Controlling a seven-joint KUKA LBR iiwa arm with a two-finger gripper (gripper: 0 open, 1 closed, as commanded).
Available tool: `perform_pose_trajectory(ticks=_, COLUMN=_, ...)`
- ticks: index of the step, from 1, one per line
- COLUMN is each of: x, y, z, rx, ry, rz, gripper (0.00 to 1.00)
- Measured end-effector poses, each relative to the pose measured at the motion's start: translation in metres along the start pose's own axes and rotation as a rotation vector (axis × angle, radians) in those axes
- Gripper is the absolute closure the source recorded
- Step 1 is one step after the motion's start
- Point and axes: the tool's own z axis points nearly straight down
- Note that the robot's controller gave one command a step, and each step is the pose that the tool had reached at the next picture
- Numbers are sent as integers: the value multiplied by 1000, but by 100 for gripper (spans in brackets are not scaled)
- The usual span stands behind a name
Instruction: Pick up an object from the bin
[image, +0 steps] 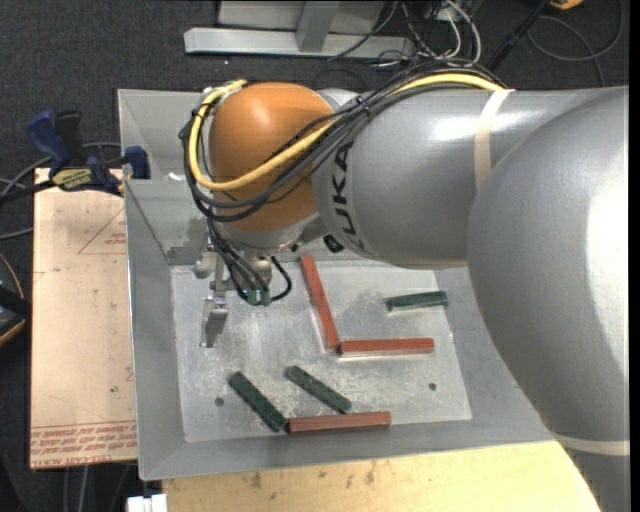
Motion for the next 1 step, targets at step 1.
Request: perform_pose_trajectory(ticks=1, x=16, y=-24, z=56, rx=-1, ry=-3, rz=66, gripper=0)
